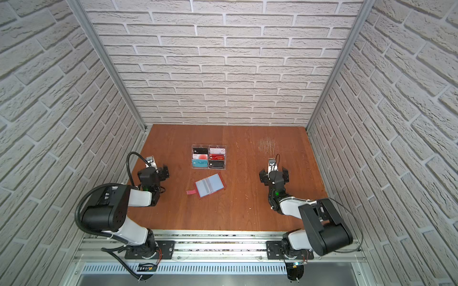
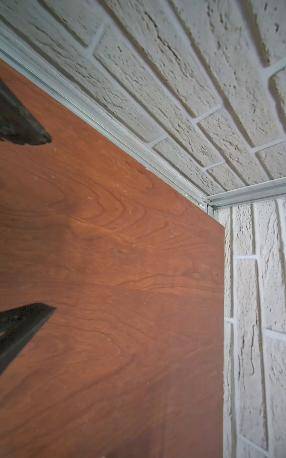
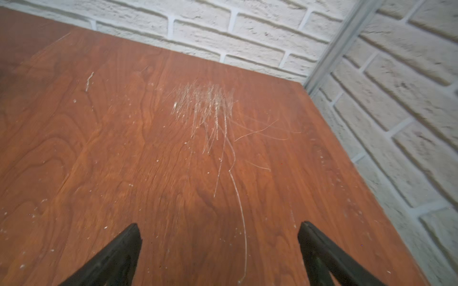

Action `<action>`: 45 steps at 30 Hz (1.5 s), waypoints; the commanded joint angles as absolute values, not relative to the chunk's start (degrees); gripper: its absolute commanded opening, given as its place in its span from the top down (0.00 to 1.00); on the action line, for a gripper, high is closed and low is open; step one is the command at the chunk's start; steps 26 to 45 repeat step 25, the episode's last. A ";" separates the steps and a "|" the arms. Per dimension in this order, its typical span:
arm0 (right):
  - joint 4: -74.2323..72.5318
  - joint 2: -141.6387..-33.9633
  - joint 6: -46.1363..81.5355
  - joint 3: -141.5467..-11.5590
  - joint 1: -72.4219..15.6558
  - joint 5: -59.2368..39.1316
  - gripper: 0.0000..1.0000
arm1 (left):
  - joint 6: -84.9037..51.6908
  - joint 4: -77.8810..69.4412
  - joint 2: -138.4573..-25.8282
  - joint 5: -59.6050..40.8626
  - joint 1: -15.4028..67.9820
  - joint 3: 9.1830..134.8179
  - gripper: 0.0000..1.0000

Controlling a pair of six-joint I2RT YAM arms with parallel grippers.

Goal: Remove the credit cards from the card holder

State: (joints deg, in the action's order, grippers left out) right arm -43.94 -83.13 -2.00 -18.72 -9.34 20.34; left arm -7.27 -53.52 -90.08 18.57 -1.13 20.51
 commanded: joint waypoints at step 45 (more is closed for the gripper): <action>-48.27 -83.85 2.25 -19.95 -3.34 9.23 0.01 | -7.25 -55.57 -90.28 14.94 -1.93 20.84 0.02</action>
